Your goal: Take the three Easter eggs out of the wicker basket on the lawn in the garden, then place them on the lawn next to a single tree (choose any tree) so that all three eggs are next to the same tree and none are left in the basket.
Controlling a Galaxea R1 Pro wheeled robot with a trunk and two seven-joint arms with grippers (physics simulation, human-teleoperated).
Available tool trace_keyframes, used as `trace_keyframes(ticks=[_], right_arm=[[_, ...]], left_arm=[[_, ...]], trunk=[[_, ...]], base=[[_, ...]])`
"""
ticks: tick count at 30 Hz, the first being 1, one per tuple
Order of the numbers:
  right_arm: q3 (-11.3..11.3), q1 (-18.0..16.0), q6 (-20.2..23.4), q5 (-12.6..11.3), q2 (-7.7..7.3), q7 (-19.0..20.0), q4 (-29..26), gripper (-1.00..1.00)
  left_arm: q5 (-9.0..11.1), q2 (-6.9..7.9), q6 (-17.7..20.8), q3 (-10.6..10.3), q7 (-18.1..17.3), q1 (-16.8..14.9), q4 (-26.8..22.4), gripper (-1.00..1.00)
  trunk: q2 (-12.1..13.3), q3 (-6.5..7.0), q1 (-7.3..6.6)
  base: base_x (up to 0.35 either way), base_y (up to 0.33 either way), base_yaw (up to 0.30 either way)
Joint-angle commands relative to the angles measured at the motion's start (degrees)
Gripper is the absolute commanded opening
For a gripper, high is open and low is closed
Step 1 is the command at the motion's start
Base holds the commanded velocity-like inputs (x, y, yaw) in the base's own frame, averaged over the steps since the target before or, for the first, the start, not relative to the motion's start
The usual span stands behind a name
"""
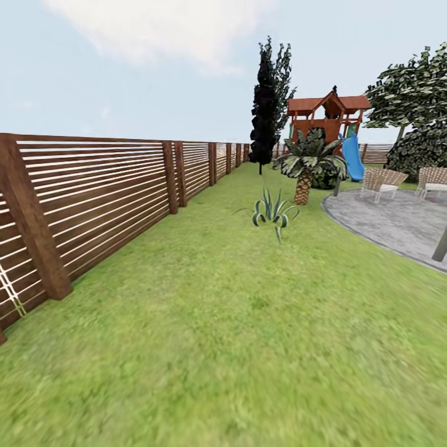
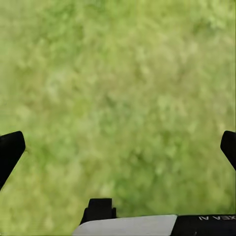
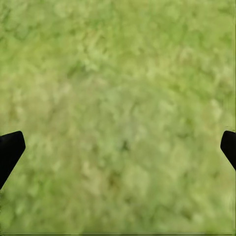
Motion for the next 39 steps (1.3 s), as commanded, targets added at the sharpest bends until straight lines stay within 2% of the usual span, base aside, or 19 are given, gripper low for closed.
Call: trace_keyframes(ticks=[1,11,20,27,39], right_arm=[[-0.1,0.0,-0.1,0.0,-0.01,-0.1,1.3,1.00],[-0.2,0.0,0.1,0.0,-0.01,-0.2,3.5,1.00],[-0.2,0.0,-0.1,0.0,-0.07,-0.2,3.6,1.00],[-0.2,0.0,-0.1,0.0,-1.38,-0.2,3.6,1.00],[-0.1,0.0,-1.2,0.0,-1.30,-0.2,3.5,1.00]], left_arm=[[-0.1,0.10,-0.2,0.0,0.1,0.0,0.1,1.00],[0.1,0.40,-0.2,0.1,0.1,0.0,2.9,1.00],[0.1,0.05,-0.1,0.1,0.1,0.0,3.5,1.00],[-0.1,-0.14,-0.1,0.0,0.1,0.0,5.2,1.00],[0.0,-0.19,-0.1,0.0,0.1,0.0,5.3,1.00]], trunk=[[0.0,-0.05,0.03],[0.0,-0.05,0.03],[0.0,-0.05,0.03],[0.0,-0.05,0.03],[0.0,-0.05,0.03]], base=[[0.307,0.128,0.000],[0.307,0.128,0.000],[0.308,0.124,0.000],[0.320,0.103,0.000],[0.322,0.098,0.000]])
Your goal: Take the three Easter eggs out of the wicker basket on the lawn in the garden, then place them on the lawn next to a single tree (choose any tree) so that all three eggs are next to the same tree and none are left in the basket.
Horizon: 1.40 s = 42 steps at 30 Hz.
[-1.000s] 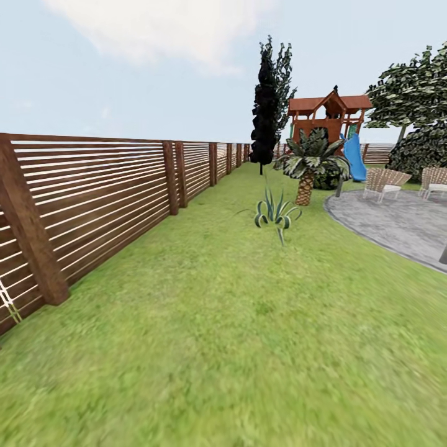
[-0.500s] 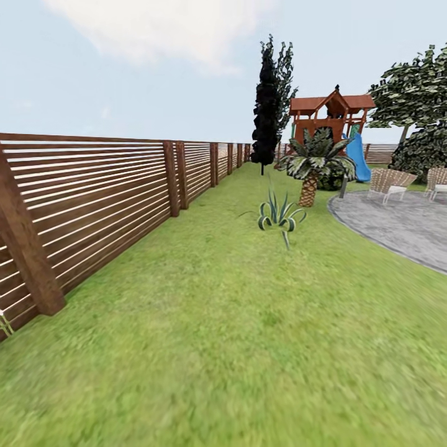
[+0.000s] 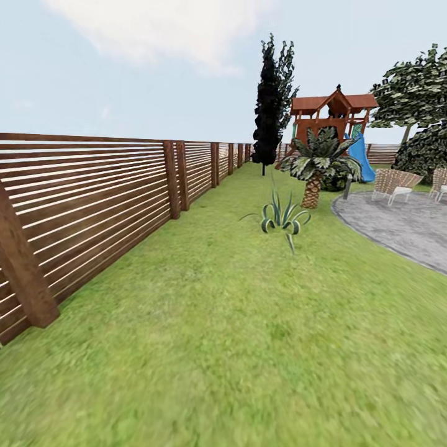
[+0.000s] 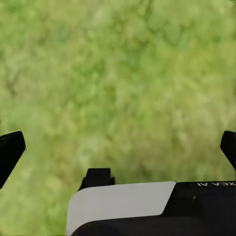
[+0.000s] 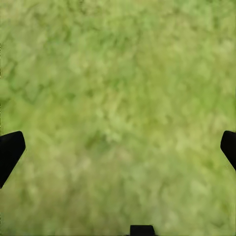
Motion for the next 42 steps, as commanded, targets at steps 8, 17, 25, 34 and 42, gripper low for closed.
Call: trace_keyframes(ticks=[8,17,25,34,42], right_arm=[[0.1,0.0,-0.3,0.0,0.04,0.1,0.0,1.00],[0.2,0.0,-0.4,0.0,0.05,0.1,-0.5,1.00],[0.2,0.0,-0.5,0.0,0.05,0.1,-0.5,1.00],[0.1,0.0,-0.7,0.0,-0.03,0.1,-0.5,1.00],[0.1,0.0,-1.5,0.0,-0.02,0.1,-0.5,1.00]], left_arm=[[0.0,-0.19,-0.2,0.0,0.1,0.0,0.0,1.00],[0.1,-0.24,-0.3,0.0,0.1,0.0,0.2,1.00],[0.1,-0.22,-0.3,0.0,0.1,0.0,0.1,1.00],[0.1,-0.13,-0.3,0.0,0.1,0.0,0.1,1.00],[0.1,0.07,-0.3,0.0,0.1,0.0,0.0,1.00]], trunk=[[0.0,-0.06,0.03],[0.0,-0.06,0.03],[0.0,-0.06,0.03],[0.0,-0.06,0.03],[0.0,-0.06,0.03]], base=[[0.322,0.122,0.000],[0.322,0.130,0.000],[0.323,0.137,0.000],[0.323,0.141,0.000],[0.323,0.114,0.000]])
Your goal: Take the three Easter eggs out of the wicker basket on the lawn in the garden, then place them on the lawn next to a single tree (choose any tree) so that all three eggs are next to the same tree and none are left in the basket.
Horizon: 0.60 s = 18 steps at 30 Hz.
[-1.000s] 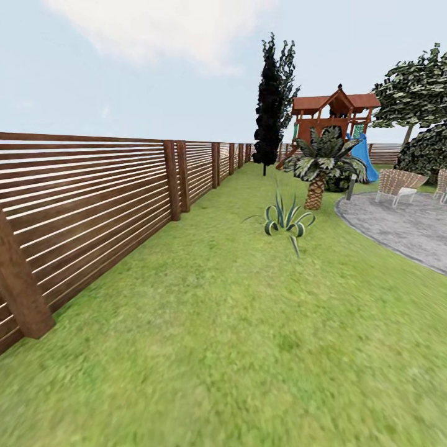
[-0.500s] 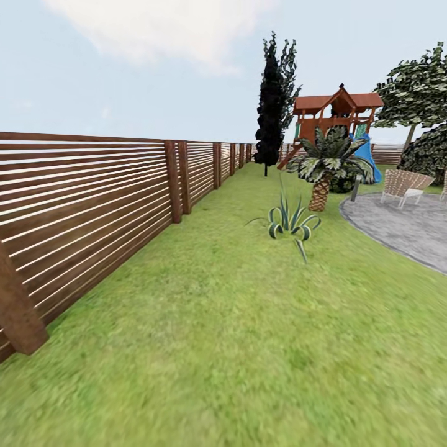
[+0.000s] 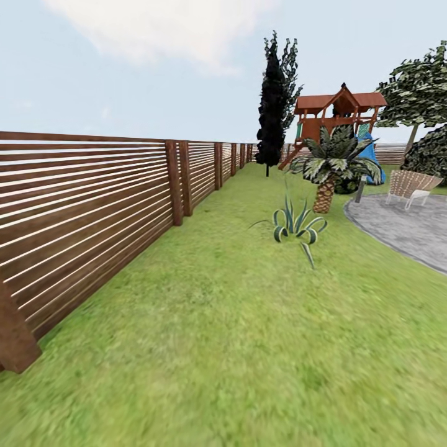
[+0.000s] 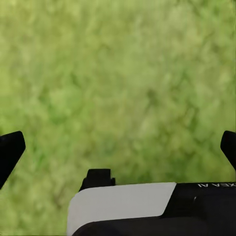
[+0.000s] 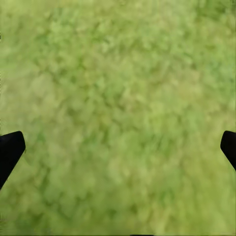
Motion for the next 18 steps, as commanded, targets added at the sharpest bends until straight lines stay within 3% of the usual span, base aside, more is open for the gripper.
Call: trace_keyframes(ticks=[1,18], right_arm=[[0.0,0.0,-0.3,0.0,0.00,0.0,0.0,1.00],[0.0,0.0,-0.4,0.0,-0.02,0.0,0.0,1.00]], left_arm=[[0.0,-0.01,-0.2,0.0,0.1,0.0,0.0,1.00],[-0.1,-0.37,-0.3,-0.1,0.1,0.0,0.2,1.00]], trunk=[[0.0,-0.06,0.03],[0.0,-0.06,0.03]], base=[[0.323,0.092,0.000],[0.324,0.084,0.000]])
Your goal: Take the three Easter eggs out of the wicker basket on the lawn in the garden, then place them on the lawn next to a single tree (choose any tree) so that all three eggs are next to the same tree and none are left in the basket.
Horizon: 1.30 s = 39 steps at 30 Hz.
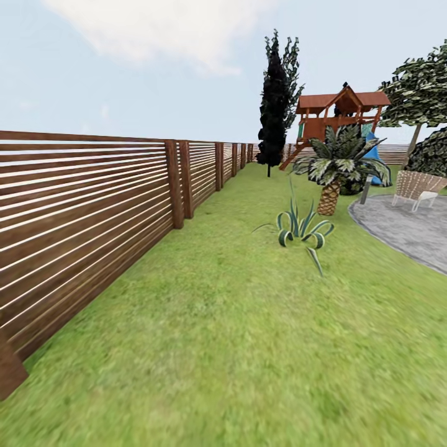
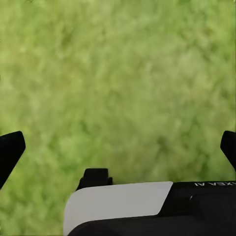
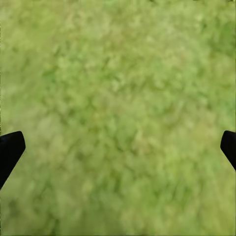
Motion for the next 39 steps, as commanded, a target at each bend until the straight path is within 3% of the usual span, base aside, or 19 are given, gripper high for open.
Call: trace_keyframes(ticks=[1,18,39], right_arm=[[0.0,0.0,-0.2,0.0,0.01,0.0,0.0,1.00],[0.0,0.0,-0.2,0.0,0.03,0.0,0.0,1.00],[0.1,0.0,-0.2,0.0,0.03,0.0,0.4,1.00]], left_arm=[[0.0,-0.01,-0.2,0.0,0.1,0.0,0.0,1.00],[0.0,0.09,-0.2,0.0,0.0,0.0,0.1,1.00],[-0.1,-0.18,-0.3,-0.1,0.0,0.0,0.4,1.00]], trunk=[[0.0,-0.06,0.03],[0.0,-0.06,0.03],[0.0,-0.06,0.03]], base=[[0.326,0.079,0.000],[0.326,0.091,0.000],[0.333,0.005,0.000]])
